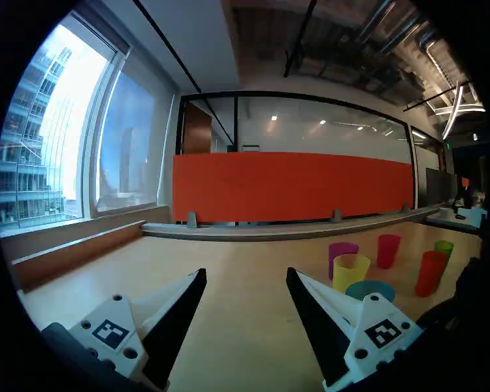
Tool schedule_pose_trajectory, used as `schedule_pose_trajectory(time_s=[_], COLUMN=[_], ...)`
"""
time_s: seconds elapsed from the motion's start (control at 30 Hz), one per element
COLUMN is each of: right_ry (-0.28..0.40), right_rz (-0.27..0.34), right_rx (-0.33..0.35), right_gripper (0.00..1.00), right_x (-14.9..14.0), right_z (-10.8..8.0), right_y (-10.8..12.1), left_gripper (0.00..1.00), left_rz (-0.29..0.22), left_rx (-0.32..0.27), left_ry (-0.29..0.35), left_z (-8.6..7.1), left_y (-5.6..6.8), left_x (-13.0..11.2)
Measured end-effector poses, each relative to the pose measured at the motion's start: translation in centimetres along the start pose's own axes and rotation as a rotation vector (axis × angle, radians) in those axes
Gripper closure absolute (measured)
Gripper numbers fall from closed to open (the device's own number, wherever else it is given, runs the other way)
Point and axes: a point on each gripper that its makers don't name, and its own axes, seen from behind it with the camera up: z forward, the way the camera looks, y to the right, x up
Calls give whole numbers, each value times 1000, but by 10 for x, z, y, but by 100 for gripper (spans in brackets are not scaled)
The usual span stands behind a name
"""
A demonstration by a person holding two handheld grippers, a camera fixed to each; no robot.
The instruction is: Pour water
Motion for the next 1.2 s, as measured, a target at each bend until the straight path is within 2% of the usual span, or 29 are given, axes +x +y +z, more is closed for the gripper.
schedule_pose_trajectory(time_s=[0.83, 1.2], right_ry=[-65, -74], right_rz=[-46, -75], right_rx=[-2, -15], right_gripper=[0, 0], right_x=[-22, -26], right_z=[7, 8], right_y=[-7, -7], left_gripper=[10, 10], left_rz=[0, 0], left_rx=[0, 0], left_ry=[0, 0], left_z=[1, 1], left_y=[0, -1], left_x=[0, 0])
